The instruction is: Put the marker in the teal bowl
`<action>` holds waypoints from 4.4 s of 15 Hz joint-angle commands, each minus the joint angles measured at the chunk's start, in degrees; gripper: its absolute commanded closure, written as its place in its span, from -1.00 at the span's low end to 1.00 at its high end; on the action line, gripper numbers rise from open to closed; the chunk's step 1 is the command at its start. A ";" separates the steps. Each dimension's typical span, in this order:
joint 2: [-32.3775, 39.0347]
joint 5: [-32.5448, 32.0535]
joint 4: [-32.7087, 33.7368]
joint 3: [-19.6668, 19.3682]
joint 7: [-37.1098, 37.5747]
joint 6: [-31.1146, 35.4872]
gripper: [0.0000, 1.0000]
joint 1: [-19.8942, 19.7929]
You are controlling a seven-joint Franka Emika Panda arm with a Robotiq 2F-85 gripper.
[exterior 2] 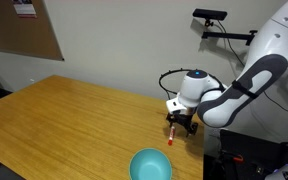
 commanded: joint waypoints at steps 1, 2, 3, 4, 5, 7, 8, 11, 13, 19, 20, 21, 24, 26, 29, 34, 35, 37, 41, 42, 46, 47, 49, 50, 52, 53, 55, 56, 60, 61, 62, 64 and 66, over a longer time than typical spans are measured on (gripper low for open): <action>2.25 3.52 1.43 2.44 -2.66 2.15 -1.00 -2.31; 2.57 4.46 1.70 2.91 -3.24 2.19 -1.00 -2.74; 2.95 5.77 2.06 3.51 -4.65 2.14 -1.00 -3.30; 3.51 6.82 2.68 4.00 -5.98 1.91 -1.00 -3.85; 4.01 7.72 3.24 4.46 -7.32 1.65 -1.00 -4.38; 5.12 8.17 4.46 5.02 -9.63 1.15 -1.00 -5.27; 5.60 7.99 4.99 5.17 -10.10 0.95 -1.00 -5.62; 6.90 7.45 6.35 5.82 -11.48 0.57 -1.00 -6.72; 7.68 6.58 7.12 5.83 -11.79 0.48 -1.00 -7.13; 9.44 6.72 8.94 6.89 -12.53 0.06 -1.00 -8.39; 9.78 6.77 9.11 7.13 -12.54 0.14 -1.00 -8.60; 10.06 6.73 9.25 7.27 -12.47 0.18 -1.00 -8.72; 10.98 6.87 9.65 7.97 -12.49 0.30 -1.00 -9.26; 11.67 6.84 9.91 8.42 -12.45 0.37 -1.00 -9.64; 12.59 6.86 10.30 9.00 -12.47 0.38 -1.00 -10.21; 13.88 6.99 11.02 10.14 -12.57 0.21 -1.00 -11.33; 14.12 6.98 11.18 10.27 -12.57 0.19 -1.00 -11.50; 14.46 6.90 11.40 10.45 -12.49 0.16 -1.00 -11.79; 15.00 6.64 11.76 10.73 -12.28 0.04 -0.91 -12.17; 15.14 6.59 11.86 10.75 -12.23 0.00 -0.81 -12.20; 15.44 6.75 12.18 11.05 -12.28 -0.13 -0.24 -12.56; 15.49 6.76 12.24 11.10 -12.26 -0.15 -0.09 -12.64; 15.43 6.86 12.32 11.22 -12.26 -0.34 0.24 -12.86; 15.31 6.90 12.34 11.21 -12.25 -0.41 0.37 -12.88; 14.91 7.03 12.27 11.11 -12.18 -0.78 0.66 -12.85; 14.84 7.11 12.27 11.06 -12.06 -0.77 0.83 -12.86; 14.06 7.34 11.73 11.06 -11.89 -0.90 1.00 -12.96; 13.33 6.89 11.17 10.47 -10.96 -0.94 0.90 -12.55; 9.76 5.44 9.51 7.44 -4.90 -3.51 0.90 -10.51; 8.51 5.07 8.88 6.71 -3.17 -4.04 0.90 -10.15; 7.54 4.96 8.45 6.41 -2.09 -4.38 0.90 -10.04; 5.27 4.12 7.69 5.47 0.36 -5.67 0.90 -9.48; 2.84 2.77 6.79 4.53 2.58 -6.62 0.90 -8.61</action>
